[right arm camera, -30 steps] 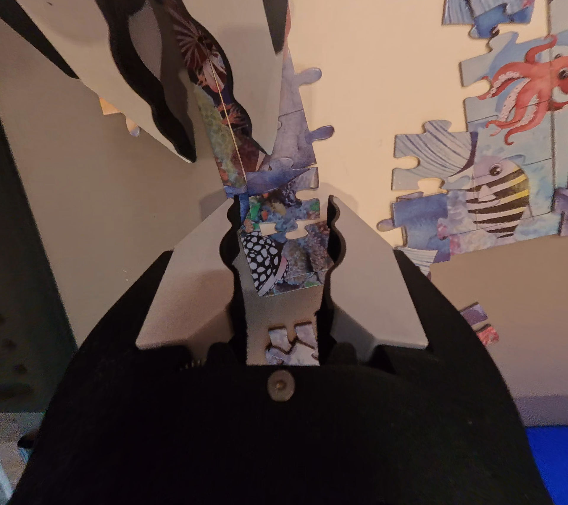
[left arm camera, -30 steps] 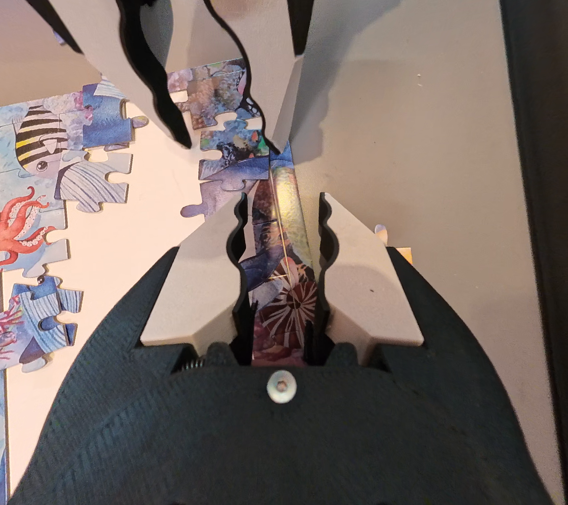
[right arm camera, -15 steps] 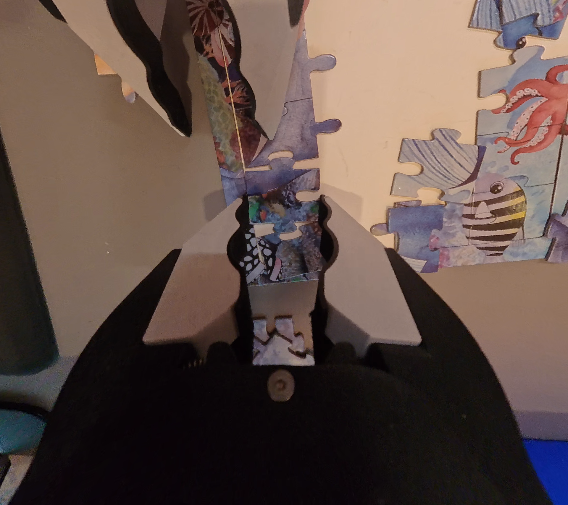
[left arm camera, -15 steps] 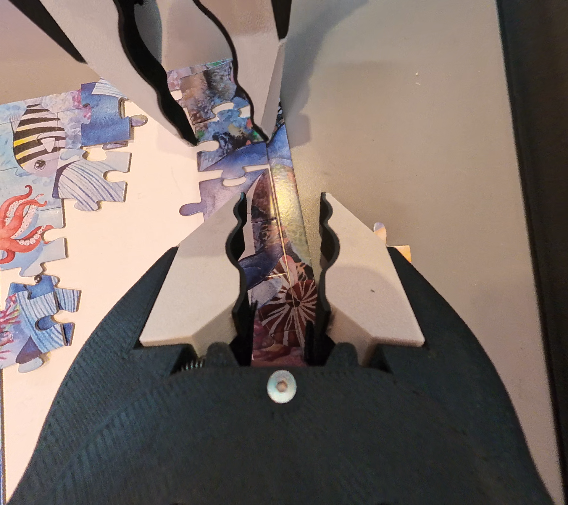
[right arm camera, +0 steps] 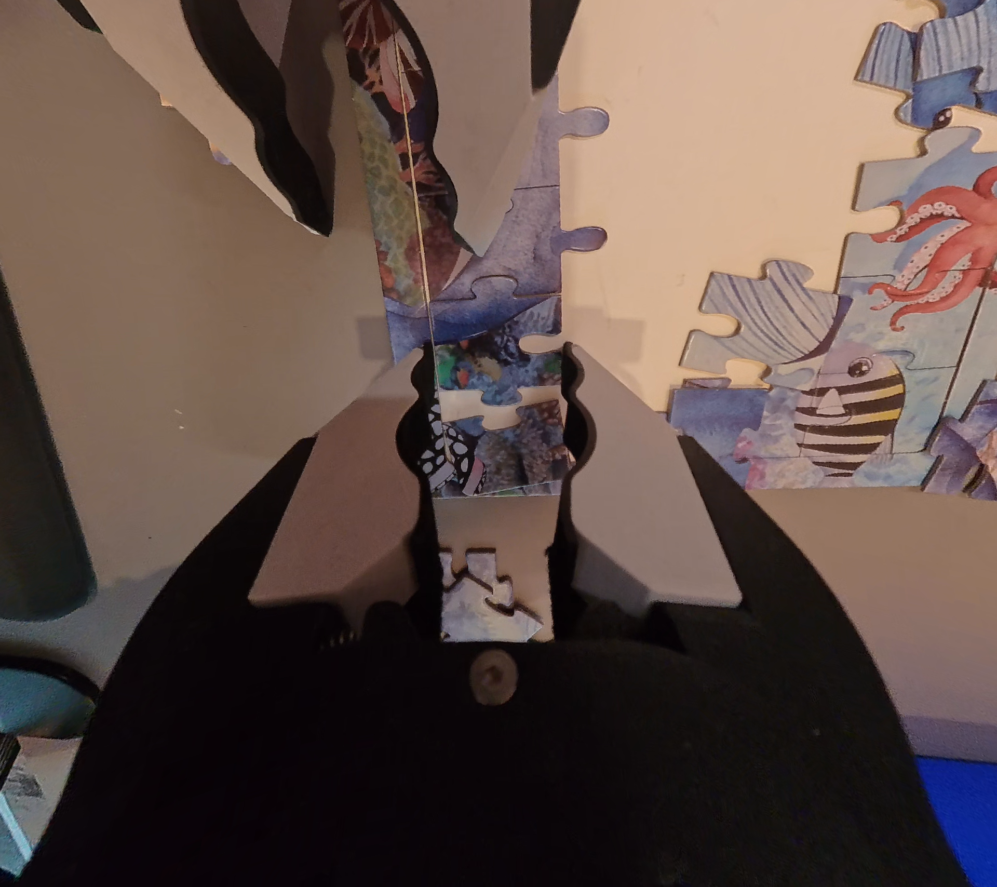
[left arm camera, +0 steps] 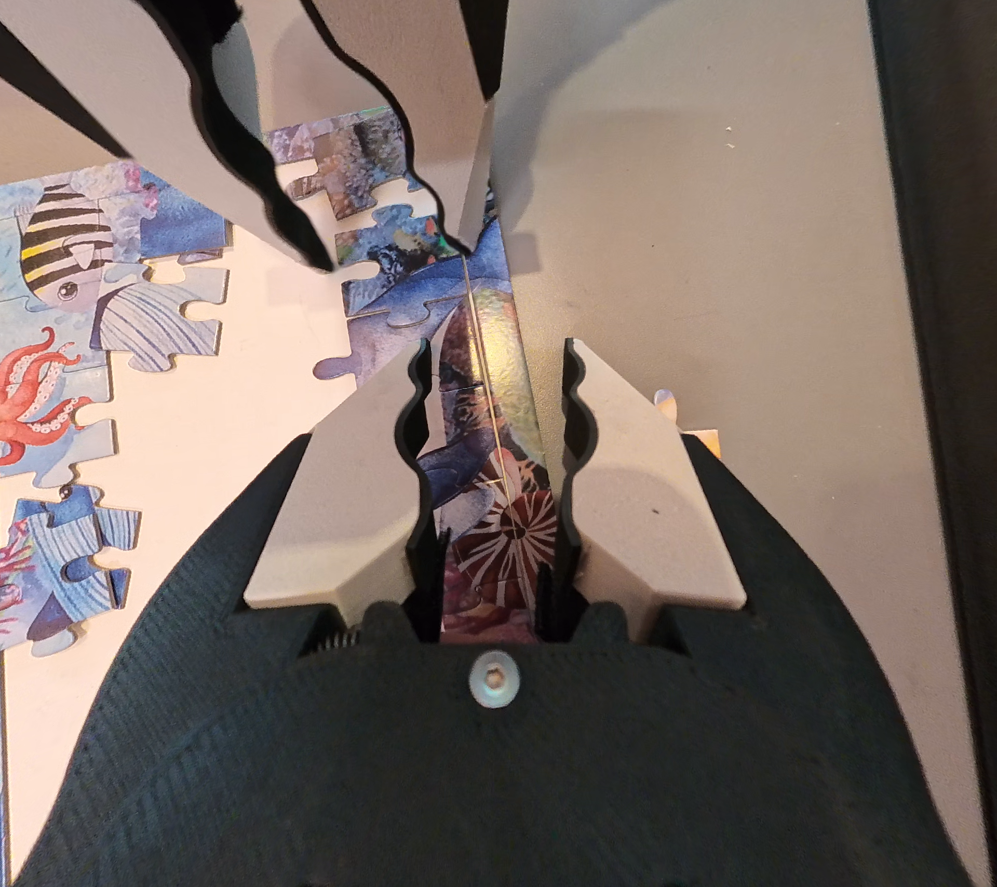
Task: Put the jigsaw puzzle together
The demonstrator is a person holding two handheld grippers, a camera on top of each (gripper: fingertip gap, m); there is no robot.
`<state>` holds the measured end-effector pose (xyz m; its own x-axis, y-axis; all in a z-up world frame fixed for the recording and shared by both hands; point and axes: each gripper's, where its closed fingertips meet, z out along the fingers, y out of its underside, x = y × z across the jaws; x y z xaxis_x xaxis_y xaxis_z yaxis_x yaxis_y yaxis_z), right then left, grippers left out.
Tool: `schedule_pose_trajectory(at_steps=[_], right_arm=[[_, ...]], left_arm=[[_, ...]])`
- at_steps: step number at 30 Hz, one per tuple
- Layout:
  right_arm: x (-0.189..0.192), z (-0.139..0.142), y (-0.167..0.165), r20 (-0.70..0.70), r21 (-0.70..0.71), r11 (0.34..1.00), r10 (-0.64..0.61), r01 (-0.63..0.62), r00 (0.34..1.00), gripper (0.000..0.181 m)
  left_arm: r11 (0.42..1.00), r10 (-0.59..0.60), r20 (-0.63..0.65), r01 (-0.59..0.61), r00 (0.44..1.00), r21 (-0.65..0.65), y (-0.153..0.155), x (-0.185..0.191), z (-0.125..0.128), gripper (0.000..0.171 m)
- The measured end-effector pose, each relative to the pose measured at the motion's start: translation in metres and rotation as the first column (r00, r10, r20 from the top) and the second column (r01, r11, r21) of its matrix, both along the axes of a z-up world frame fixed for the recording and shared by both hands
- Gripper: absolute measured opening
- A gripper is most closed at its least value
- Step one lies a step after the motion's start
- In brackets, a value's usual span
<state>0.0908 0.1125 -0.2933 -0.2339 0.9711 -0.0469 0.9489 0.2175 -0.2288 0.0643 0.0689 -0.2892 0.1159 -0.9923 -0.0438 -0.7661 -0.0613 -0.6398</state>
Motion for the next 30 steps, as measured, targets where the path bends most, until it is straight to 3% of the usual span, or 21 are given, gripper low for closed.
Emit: schedule_pose_trajectory(at_steps=[1,5,8,10,13,17,21,26,30], right_arm=[[0.000,0.001,0.001,-0.006,0.005,1.000,-0.013,0.013,1.000,0.052],[-0.003,0.010,0.001,-0.071,0.007,0.999,-0.040,0.041,0.997,0.048],[-0.013,0.022,-0.002,-0.173,-0.004,0.998,-0.068,0.068,0.983,0.013],[-0.016,0.015,-0.003,-0.189,0.003,0.996,-0.082,0.084,0.979,0.000],[-0.017,0.003,-0.006,-0.195,-0.013,0.994,-0.105,0.105,0.975,0.000],[-0.021,0.011,-0.003,-0.227,0.020,0.993,-0.109,0.117,0.968,0.000],[-0.020,0.002,-0.004,-0.205,0.016,0.993,-0.108,0.114,0.973,0.000],[-0.004,0.021,0.010,-0.254,0.034,0.980,-0.180,0.194,0.950,0.000],[0.032,0.021,0.017,-0.197,0.034,0.970,-0.228,0.239,0.953,0.040]], left_arm=[[1.000,0.000,0.000,0.000,1.000,0.000,0.000,0.000,0.000,0.047],[1.000,0.000,-0.002,0.000,1.000,0.000,0.000,0.000,0.000,0.047],[1.000,-0.001,-0.002,0.001,1.000,-0.001,0.000,0.000,0.000,0.048],[1.000,-0.001,-0.003,0.001,1.000,0.000,0.000,0.000,0.000,0.048],[1.000,0.001,-0.004,-0.001,1.000,0.001,-0.001,0.000,0.000,0.048],[1.000,0.002,-0.005,-0.002,1.000,0.001,-0.001,0.001,0.000,0.048],[1.000,0.003,-0.008,-0.003,1.000,0.001,-0.001,0.000,0.000,0.048],[1.000,-0.004,-0.012,0.004,1.000,0.002,-0.001,-0.001,0.001,0.047],[1.000,-0.007,-0.019,0.007,1.000,0.002,-0.001,-0.001,0.001,0.046]])
